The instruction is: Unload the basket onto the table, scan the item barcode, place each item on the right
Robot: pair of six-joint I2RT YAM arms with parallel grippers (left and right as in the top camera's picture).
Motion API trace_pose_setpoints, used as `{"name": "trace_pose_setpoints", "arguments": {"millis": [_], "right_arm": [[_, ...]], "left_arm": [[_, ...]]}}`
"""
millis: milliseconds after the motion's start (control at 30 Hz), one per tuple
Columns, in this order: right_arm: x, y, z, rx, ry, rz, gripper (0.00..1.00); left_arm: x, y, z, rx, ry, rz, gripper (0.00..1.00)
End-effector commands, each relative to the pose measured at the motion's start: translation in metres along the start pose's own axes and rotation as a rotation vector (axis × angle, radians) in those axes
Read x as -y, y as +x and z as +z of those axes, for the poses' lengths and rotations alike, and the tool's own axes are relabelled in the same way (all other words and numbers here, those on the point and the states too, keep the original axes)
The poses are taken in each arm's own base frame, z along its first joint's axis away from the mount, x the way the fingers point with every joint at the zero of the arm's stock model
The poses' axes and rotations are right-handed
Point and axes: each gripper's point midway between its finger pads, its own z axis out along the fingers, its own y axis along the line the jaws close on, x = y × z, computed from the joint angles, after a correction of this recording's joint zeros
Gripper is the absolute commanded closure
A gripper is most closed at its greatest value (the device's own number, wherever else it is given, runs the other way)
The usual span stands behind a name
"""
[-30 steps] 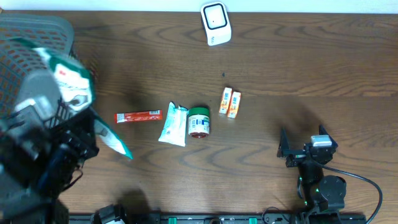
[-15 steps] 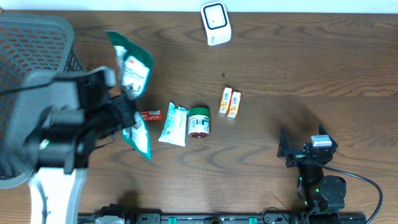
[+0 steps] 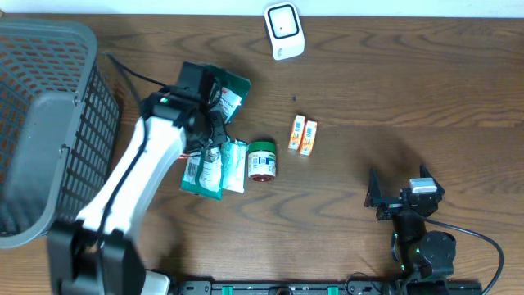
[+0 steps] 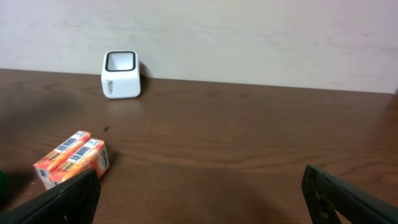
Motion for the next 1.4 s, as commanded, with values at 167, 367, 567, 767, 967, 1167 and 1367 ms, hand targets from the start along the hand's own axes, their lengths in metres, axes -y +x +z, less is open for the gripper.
{"name": "trace_pose_setpoints", "arguments": {"millis": [167,367,567,767,967,1167,1367], "right_arm": [[-0.002,0.000,0.000,-0.001,-0.008,-0.012,0.01],[-0.002,0.000,0.000,-0.001,-0.008,-0.012,0.01],[-0.002,0.001,0.000,-0.001,-0.008,-0.012,0.01],[-0.002,0.000,0.000,-0.001,-0.008,-0.012,0.01],[-0.002,0.001,0.000,-0.001,-0.008,-0.012,0.01],[-0.002,0.001,0.000,-0.001,-0.008,-0.012,0.01],[-0.002,0.001,0.000,-0.001,-0.008,-0.012,0.01]], "left_arm": [[-0.013,0.009,0.046,-0.105,-0.088,-0.024,0.92],[-0.014,0.010,0.050,-0.115,-0.094,-0.024,0.89],[-0.014,0.009,0.050,-0.114,-0.093,-0.024,0.46],[-0.007,0.014,0.049,-0.139,-0.054,-0.027,0.30],[-0.002,0.008,0.036,-0.099,-0.025,-0.019,0.24],[0.003,-0.009,-0.004,0.026,0.029,-0.015,0.23],[-0.012,-0.033,-0.058,0.234,0.024,-0.040,0.22]]}}
